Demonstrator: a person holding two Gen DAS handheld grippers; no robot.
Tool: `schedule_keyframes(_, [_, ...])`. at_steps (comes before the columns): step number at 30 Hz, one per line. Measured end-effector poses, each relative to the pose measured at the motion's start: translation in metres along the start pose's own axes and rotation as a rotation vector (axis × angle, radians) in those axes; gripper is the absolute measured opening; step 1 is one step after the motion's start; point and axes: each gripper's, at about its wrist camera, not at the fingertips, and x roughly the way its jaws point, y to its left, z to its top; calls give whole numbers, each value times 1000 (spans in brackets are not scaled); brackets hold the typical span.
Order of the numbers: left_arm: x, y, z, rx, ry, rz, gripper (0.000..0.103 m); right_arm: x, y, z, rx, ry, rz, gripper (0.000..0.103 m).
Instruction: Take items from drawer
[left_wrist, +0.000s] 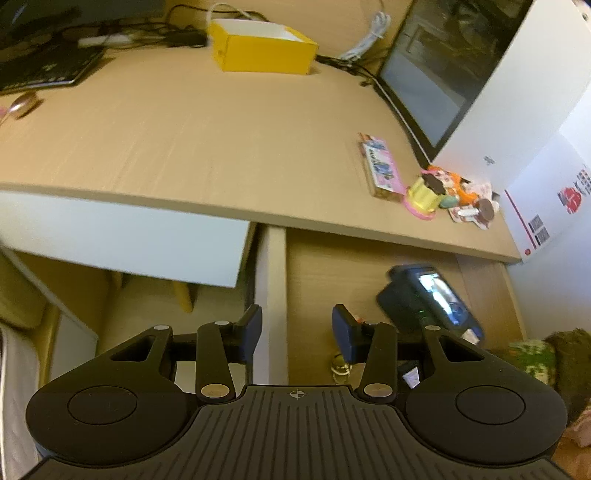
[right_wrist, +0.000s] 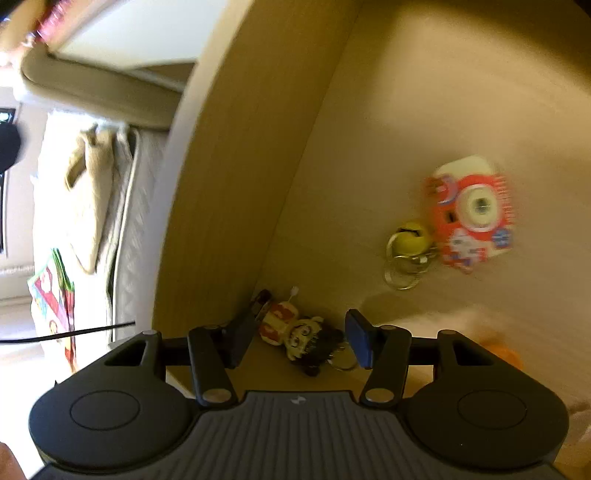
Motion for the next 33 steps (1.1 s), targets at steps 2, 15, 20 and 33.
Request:
schedule_keyframes(2, [-1, 5, -4, -18, -1, 8, 46, 8, 7, 1, -26, 26, -15, 58])
schedule_keyframes(15, [31, -8, -4, -18, 13, -56, 42, -35, -18, -17, -186, -150, -245, 31])
schedule_keyframes(20, [46, -31, -5, 49, 56, -103, 42, -61, -52, -8, -116, -275, -402, 31])
schedule_keyframes(33, [140, -111, -49, 395, 444, -227, 39, -104, -124, -73, 238, -218, -298, 71])
